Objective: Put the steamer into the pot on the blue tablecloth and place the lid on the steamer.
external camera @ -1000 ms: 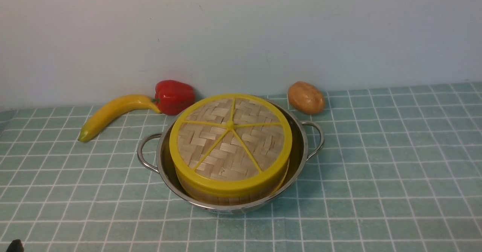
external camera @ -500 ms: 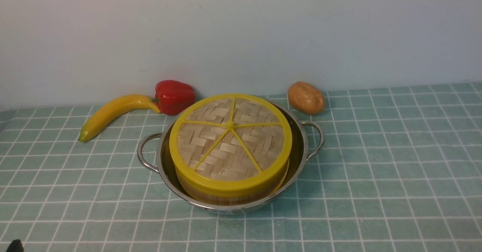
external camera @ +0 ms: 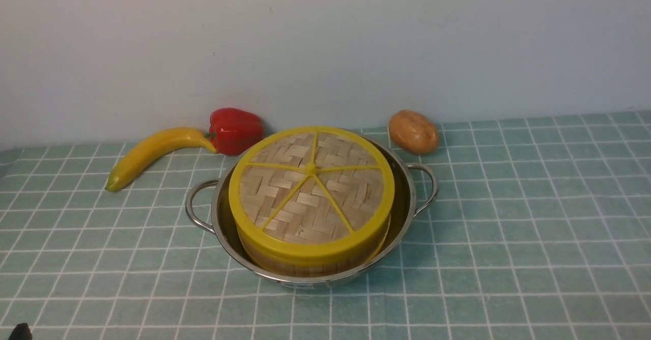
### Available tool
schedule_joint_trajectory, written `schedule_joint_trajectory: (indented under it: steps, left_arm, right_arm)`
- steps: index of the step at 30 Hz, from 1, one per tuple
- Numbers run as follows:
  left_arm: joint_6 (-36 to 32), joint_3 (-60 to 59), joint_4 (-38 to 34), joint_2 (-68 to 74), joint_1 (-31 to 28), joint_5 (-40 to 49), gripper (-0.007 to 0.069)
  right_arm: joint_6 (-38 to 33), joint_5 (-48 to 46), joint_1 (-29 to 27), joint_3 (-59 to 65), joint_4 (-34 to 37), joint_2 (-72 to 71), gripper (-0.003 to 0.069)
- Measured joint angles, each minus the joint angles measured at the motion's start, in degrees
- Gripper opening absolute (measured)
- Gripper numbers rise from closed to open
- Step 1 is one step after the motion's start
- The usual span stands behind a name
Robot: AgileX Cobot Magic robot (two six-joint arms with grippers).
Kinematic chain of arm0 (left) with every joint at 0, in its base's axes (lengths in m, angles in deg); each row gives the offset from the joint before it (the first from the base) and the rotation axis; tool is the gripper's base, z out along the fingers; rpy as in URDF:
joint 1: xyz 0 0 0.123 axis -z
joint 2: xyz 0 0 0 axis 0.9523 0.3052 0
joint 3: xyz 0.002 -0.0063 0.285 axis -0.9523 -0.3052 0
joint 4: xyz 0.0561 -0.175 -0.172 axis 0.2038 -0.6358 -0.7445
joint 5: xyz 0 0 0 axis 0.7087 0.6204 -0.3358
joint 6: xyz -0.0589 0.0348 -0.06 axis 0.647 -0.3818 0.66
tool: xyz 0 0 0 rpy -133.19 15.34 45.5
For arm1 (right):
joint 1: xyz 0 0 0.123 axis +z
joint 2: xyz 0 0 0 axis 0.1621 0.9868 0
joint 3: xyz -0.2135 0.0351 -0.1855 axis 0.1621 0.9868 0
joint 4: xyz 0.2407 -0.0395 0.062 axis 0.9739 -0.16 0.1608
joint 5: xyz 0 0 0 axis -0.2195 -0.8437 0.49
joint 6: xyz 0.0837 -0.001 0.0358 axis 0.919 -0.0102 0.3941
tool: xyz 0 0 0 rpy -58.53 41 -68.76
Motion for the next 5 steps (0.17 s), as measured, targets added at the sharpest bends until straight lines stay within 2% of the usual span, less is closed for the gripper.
schedule_joint_trajectory:
  steps: [5]
  left_arm:
    - [0.0,0.0,0.0,0.0,0.0,0.0,0.0243]
  right_arm:
    - [0.0,0.0,0.0,0.0,0.0,0.0,0.024]
